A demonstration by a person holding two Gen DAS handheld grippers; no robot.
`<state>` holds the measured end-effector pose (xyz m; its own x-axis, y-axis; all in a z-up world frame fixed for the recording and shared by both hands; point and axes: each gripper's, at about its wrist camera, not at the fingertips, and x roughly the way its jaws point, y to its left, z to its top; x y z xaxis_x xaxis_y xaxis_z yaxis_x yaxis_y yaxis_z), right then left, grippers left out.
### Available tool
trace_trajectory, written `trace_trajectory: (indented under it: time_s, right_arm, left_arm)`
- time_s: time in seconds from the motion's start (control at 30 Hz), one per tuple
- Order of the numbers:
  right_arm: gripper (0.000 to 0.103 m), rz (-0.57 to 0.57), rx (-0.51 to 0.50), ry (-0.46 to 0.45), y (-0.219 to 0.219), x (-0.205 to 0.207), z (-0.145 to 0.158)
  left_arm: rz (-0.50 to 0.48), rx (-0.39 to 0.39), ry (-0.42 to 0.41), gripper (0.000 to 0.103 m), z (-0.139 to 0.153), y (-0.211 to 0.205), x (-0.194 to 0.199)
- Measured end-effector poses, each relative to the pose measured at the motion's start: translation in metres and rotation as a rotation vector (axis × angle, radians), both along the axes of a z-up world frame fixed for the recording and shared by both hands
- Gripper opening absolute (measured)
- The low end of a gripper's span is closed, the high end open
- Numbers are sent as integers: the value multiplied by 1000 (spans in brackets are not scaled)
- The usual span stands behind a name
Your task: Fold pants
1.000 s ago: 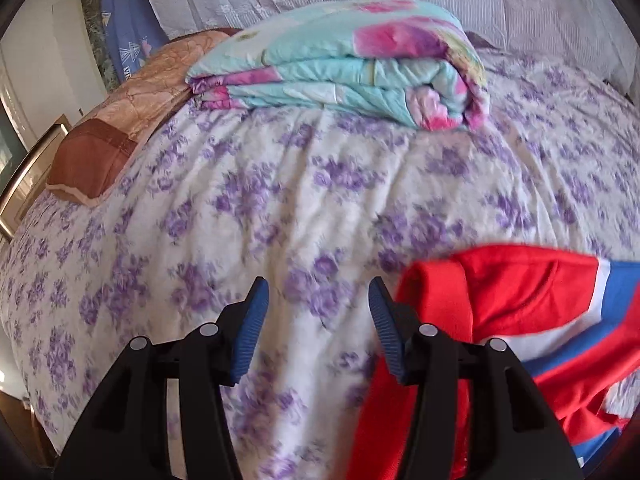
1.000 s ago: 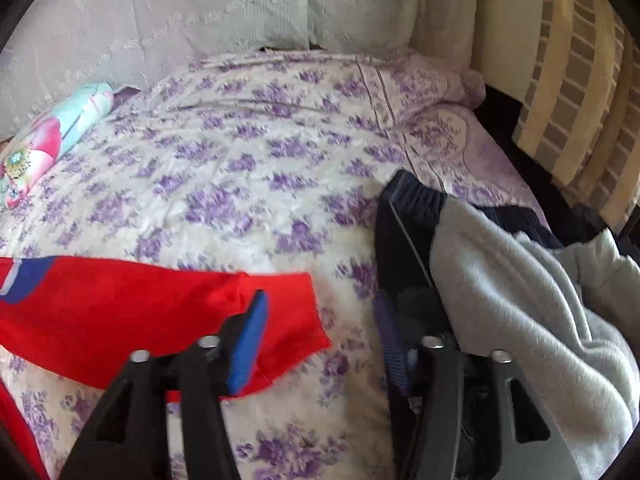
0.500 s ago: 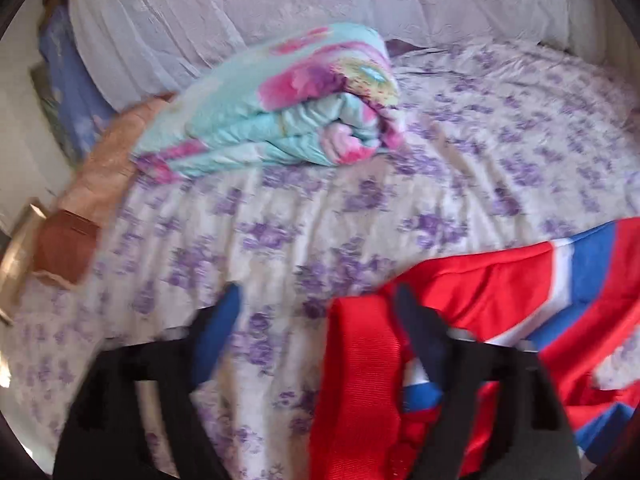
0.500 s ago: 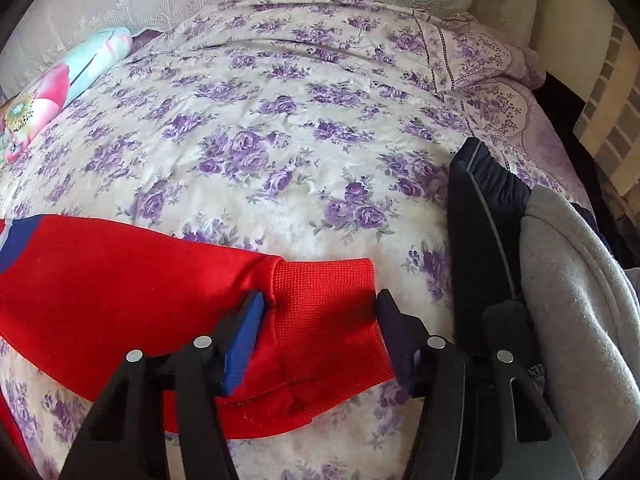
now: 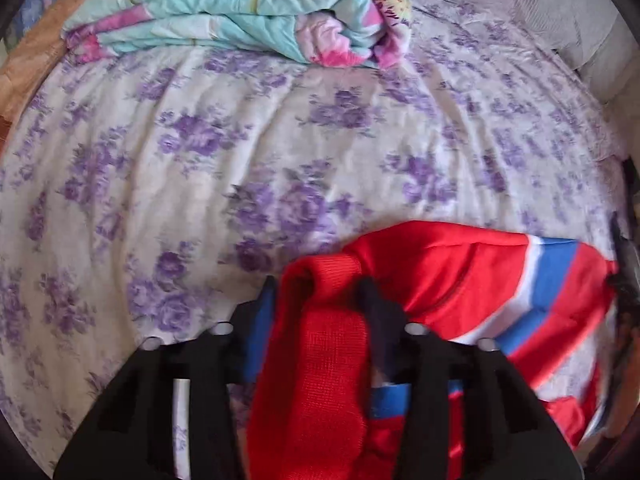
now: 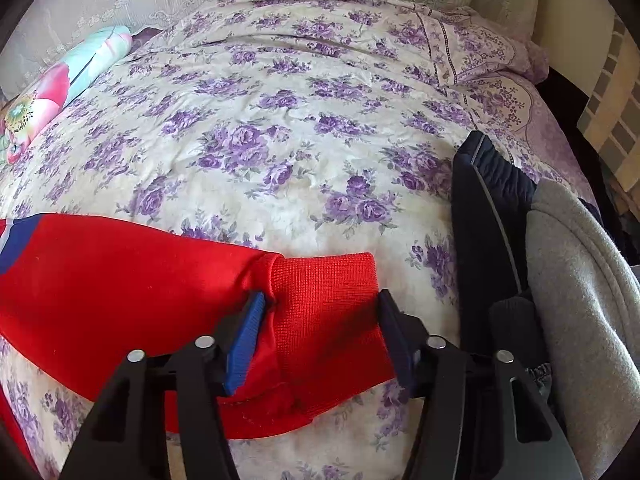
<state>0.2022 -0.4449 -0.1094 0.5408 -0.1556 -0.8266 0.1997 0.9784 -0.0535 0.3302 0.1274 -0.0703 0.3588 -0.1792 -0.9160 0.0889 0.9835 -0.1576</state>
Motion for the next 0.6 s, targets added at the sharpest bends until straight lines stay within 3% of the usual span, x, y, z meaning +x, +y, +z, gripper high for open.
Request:
trace_trajectory:
  time_s: [0.03,0.13,0.43,0.5,0.53,0.57,0.6]
  right_arm:
    - [21,26,36,-15,1,-1,2]
    - [14,41,15,-55,8,-5,11]
    - [13,15,6,-203,6,1,43]
    - [13,10,-4,-204,9,16,43]
    - [21,14,-10,-181,11,24,38]
    - [39,16,-26,-113,14,38,23]
    - [46,6,-58,-66,16,45,14]
  left_arm:
    - [-2,10,-13,29,4,-2,-2]
    - [-8,9,-78,13,21,-7,-11]
    - [135,-58,-261,12,59,7,2]
    - [152,-20,-259,12,53,7,11]
    - [157,1,-237,14,44,7,18]
    - [162,41,-201,16,31,5,28]
    - [165,83,-170,25,18,4,36]
